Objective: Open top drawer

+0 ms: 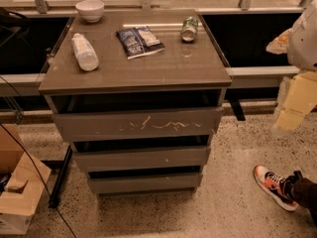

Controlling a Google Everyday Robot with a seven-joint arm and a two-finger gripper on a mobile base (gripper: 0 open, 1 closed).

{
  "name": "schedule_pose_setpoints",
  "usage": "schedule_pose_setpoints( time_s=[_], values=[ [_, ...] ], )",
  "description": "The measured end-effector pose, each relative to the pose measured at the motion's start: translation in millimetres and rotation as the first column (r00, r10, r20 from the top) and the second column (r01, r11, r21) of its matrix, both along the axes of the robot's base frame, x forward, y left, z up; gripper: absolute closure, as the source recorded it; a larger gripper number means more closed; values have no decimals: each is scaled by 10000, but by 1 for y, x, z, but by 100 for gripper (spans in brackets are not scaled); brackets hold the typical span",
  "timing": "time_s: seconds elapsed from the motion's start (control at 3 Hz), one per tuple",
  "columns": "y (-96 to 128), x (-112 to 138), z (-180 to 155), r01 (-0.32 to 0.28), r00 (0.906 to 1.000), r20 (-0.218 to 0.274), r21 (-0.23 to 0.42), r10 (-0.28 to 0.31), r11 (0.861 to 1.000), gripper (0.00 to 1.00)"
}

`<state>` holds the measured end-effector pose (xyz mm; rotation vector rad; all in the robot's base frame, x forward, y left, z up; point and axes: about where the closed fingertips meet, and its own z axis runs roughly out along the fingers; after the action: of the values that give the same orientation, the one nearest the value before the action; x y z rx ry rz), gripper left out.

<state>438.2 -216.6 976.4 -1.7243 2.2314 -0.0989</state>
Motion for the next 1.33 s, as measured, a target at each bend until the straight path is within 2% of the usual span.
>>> schedule_pose_setpoints(
  time_s=[0.33,0.67,1.0,1.33],
  values=[
    [0,0,0,0,10000,1,1,0,10000,0],
    [16,5,-9,-245,9996,133,631,237,9977,0],
    [46,15,-38,-689,9975,-15,1731,702,9825,0],
    [83,28,-87,-1065,9895,-614,3022,1309,9473,0]
  ],
)
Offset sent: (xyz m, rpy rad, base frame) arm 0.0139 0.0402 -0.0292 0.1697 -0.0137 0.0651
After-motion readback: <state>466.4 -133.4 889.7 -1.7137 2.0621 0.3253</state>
